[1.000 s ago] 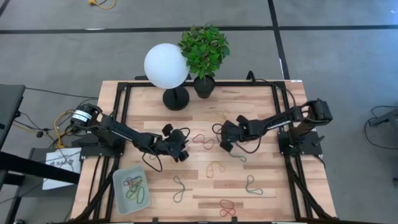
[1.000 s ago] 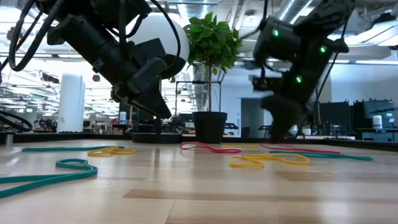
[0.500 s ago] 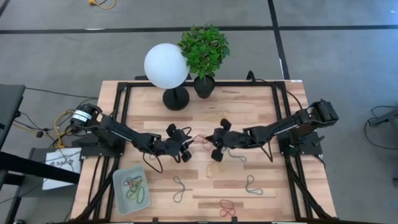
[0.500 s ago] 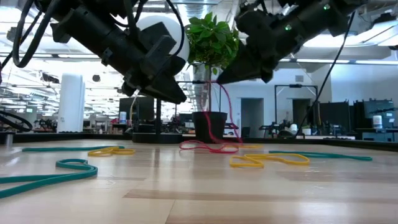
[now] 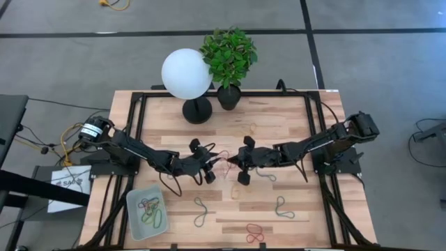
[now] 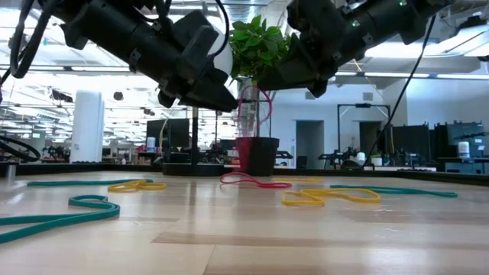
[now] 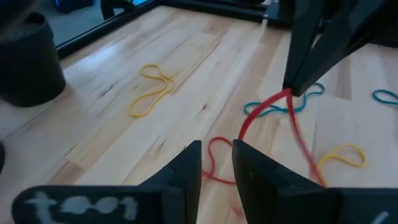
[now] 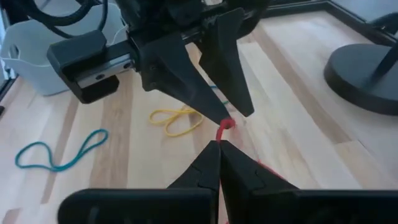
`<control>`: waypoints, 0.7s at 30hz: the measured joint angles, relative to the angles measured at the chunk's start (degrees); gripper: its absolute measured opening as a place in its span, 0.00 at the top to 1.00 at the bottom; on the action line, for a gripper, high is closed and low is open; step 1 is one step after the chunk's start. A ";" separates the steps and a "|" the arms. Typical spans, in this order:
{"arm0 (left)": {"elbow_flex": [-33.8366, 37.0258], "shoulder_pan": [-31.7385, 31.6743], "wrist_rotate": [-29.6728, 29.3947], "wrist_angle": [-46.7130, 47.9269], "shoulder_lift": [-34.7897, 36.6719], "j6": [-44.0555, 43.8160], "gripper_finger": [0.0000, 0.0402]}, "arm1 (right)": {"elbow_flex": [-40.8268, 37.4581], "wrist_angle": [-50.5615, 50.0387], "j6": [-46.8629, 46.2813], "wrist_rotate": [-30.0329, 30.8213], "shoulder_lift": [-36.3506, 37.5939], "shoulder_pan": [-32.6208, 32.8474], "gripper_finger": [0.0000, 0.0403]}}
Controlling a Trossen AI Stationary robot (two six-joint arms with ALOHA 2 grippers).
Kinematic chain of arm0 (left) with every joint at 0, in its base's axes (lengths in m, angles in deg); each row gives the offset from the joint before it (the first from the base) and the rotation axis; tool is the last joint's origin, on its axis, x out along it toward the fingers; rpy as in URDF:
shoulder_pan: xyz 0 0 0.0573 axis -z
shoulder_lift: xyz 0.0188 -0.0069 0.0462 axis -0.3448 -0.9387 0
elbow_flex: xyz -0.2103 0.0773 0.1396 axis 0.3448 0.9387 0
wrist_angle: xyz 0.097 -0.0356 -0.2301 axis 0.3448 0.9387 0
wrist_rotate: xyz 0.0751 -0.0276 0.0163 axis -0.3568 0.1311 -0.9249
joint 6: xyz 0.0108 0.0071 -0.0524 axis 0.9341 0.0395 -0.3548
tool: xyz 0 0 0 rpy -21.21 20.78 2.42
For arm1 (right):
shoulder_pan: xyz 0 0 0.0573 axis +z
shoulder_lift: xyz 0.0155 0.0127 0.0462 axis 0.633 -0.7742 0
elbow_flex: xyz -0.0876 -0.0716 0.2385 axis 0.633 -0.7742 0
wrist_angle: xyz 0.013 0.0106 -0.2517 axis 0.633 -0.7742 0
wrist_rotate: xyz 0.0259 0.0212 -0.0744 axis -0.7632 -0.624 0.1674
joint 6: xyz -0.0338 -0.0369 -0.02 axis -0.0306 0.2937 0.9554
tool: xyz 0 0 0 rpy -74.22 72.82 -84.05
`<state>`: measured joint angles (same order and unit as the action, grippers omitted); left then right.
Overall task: Pick and place items into bin
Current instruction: Put the red rubber band into the gray bin
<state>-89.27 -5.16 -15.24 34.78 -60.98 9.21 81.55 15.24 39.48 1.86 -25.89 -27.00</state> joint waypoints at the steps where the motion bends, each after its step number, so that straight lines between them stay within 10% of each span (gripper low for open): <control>1: 0.00 0.06 0.00 -0.49 0.02 0.26 0.80 | 0.00 0.03 -0.12 -0.02 0.00 0.01 1.00; 21: -0.04 0.06 1.51 -8.13 0.00 7.50 0.80 | 0.00 0.49 -0.22 -0.02 0.00 0.00 1.00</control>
<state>-89.31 -5.10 -13.74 26.65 -60.98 16.72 81.55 15.73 39.26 1.83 -25.89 -27.00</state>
